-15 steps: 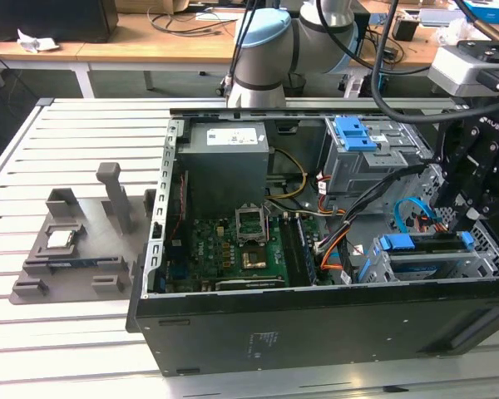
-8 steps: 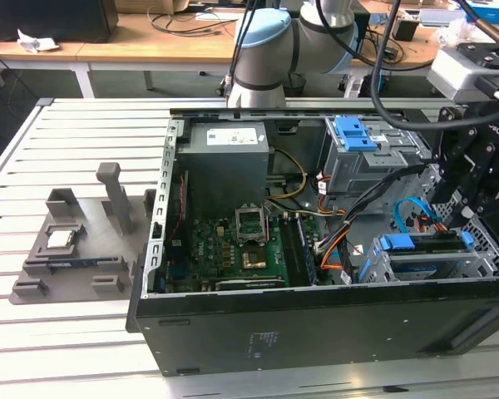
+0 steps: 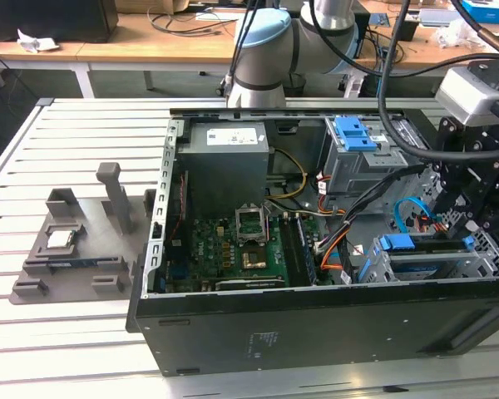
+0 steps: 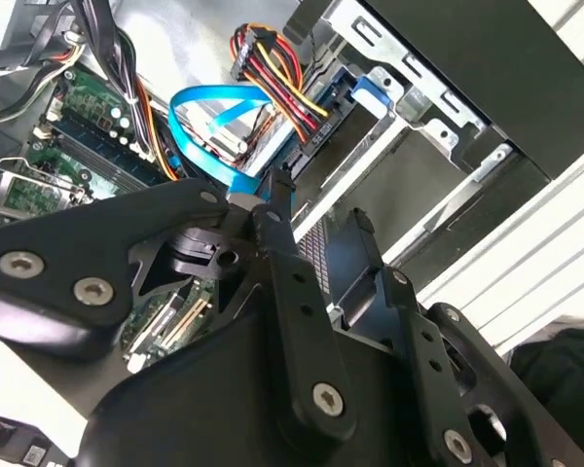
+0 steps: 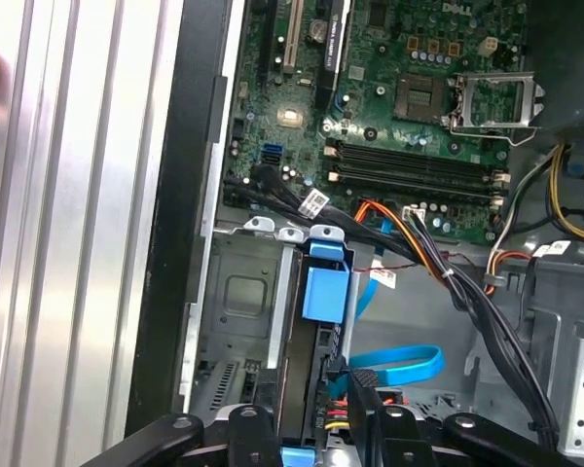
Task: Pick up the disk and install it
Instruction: 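Insert the second disk wire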
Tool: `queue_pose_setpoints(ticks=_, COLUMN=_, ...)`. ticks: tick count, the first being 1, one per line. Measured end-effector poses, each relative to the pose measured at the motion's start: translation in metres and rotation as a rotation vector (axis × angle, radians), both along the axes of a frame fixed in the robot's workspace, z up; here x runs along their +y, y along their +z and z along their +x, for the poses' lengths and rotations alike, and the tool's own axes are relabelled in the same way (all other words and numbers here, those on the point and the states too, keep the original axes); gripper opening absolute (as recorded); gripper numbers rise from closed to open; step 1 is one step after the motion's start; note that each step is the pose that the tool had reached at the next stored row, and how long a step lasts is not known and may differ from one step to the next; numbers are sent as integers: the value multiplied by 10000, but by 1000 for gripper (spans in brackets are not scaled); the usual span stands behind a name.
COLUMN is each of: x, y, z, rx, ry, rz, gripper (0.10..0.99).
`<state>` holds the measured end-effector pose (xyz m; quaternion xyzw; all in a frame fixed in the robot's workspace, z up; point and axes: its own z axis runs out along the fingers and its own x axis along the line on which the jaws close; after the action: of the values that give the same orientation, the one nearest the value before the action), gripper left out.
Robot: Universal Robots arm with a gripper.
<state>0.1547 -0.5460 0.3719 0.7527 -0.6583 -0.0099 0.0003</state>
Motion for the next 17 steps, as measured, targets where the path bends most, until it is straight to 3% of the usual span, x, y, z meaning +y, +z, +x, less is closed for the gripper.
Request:
queue_pose_setpoints(ticks=14, x=-8, y=-58, z=-21, rx=0, ry=19, rz=18, gripper=408)
queue_pose_setpoints(ticks=17, x=-8, y=-59, z=-21, rx=0, ry=20, rz=18, gripper=216)
